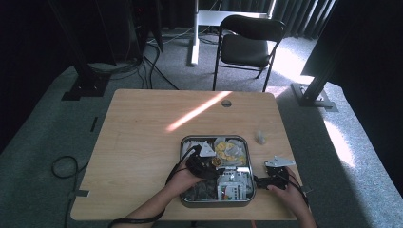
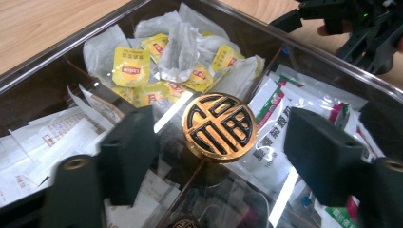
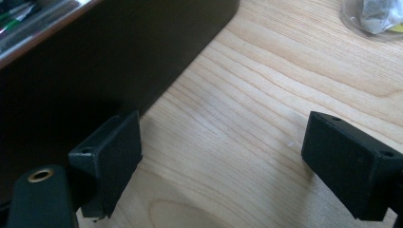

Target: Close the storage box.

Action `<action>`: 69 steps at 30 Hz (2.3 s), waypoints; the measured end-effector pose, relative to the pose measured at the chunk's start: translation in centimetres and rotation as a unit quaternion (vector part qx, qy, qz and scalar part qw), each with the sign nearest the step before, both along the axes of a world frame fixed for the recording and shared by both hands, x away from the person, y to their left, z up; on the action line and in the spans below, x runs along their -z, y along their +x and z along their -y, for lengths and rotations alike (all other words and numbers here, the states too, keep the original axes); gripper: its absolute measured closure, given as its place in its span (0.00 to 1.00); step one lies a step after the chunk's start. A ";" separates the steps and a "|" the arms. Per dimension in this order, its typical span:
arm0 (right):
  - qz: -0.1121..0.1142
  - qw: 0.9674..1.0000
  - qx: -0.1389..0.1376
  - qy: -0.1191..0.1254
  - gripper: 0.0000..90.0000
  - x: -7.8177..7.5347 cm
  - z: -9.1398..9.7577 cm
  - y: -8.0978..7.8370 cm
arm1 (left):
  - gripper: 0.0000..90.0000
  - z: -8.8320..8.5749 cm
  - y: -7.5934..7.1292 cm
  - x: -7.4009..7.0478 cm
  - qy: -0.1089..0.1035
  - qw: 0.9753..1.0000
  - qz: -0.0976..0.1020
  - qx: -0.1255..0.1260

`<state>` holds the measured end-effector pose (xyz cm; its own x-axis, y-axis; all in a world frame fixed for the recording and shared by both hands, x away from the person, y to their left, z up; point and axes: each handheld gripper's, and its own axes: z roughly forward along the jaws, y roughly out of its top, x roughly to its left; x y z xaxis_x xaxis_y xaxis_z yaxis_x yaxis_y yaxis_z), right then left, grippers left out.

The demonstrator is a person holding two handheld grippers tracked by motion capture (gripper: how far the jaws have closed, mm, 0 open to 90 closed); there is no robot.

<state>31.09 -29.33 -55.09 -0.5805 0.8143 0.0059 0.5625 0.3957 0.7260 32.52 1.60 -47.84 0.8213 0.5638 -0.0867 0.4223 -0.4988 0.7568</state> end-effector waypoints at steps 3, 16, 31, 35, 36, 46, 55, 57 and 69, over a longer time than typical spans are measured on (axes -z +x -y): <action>0.000 1.000 0.000 0.000 0.14 0.0 0.0 0.0 | 0.18 0.0 -0.1 -0.1 0.004 1.000 0.012 -0.009; 0.000 1.000 0.000 0.000 0.14 0.0 0.0 0.0 | 0.01 -1.1 -0.2 -0.4 0.005 0.999 0.032 -0.003; 0.000 1.000 0.000 0.000 0.14 0.0 0.0 0.0 | 0.01 -3.0 -0.2 -0.9 -0.001 0.999 0.045 0.011; 0.000 1.000 0.000 0.000 0.14 0.0 0.0 0.0 | 0.01 -3.6 -0.3 -1.0 -0.006 0.999 0.046 0.016; 0.000 1.000 0.000 0.000 0.14 0.0 0.0 0.0 | 0.01 -3.8 -0.3 -1.0 -0.006 0.999 0.046 0.017; 0.000 1.000 0.000 0.000 0.14 0.0 0.0 0.0 | 0.01 -5.1 -0.2 -0.5 -0.003 0.999 0.045 0.011; 0.000 1.000 0.000 0.000 0.14 0.0 0.0 0.0 | 0.01 -7.1 -0.2 -0.4 -0.017 0.999 0.044 -0.003; 0.000 1.000 0.000 0.000 0.14 0.0 0.0 0.0 | 0.01 -7.6 -0.2 -0.4 -0.012 0.999 0.046 -0.007; 0.000 1.000 0.000 0.000 0.14 0.0 0.0 0.0 | 0.01 -11.2 -0.4 -0.2 -0.035 0.998 0.055 -0.015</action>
<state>31.09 -29.34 -55.08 -0.5808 0.8140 0.0057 0.5625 0.3963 0.7257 32.08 12.84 -47.62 0.8112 0.5835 -0.0379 0.3491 -0.4313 0.8319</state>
